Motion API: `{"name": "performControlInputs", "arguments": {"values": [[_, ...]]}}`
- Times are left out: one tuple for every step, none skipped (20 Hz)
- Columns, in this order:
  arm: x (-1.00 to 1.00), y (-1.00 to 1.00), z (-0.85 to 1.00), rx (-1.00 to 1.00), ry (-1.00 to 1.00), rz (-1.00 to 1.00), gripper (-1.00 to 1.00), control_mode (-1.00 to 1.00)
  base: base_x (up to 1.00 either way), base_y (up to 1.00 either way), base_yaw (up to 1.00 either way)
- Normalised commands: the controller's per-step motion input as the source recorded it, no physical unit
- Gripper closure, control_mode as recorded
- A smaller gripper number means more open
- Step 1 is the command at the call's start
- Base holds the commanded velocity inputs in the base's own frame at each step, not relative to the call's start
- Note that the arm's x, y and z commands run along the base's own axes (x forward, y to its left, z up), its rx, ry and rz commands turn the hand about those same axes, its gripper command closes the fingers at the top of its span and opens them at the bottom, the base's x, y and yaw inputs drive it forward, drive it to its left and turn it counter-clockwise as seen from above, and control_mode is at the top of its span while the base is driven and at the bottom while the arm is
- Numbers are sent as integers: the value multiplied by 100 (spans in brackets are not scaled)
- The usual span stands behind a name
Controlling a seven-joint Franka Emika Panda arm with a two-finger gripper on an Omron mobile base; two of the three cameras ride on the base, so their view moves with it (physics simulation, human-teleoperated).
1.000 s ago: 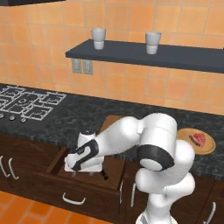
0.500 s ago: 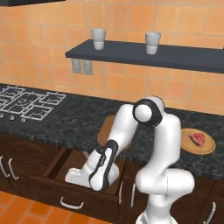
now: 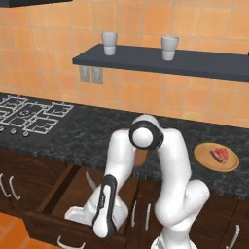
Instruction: Pick up the knife from the drawer and place it on the cutting board. Then place the meat from the plate to the cutting board.
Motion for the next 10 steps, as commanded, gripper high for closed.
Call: {"name": "performControlInputs", "arguments": {"values": [[19,73,86,-29,5,12,-100,-100,0,0,0],[40,58,94,-31,4,12,-100,-100,0,0,0],[71,34,100,-32,4,11,-100,-100,0,0,0],[91,14,100,-39,5,7,-100,-100,0,0,0],[100,0,100,-43,8,8,-100,-100,0,0,0],[100,0,100,-44,8,9,-100,-100,0,0,0],[94,0,100,-40,7,9,-100,-100,0,0,0],[100,-7,100,-35,11,6,-100,-100,0,0,0],[86,-8,100,-29,14,1,-100,-100,0,0,0],[55,-6,100,-28,13,1,-100,-100,0,0,0]]}}
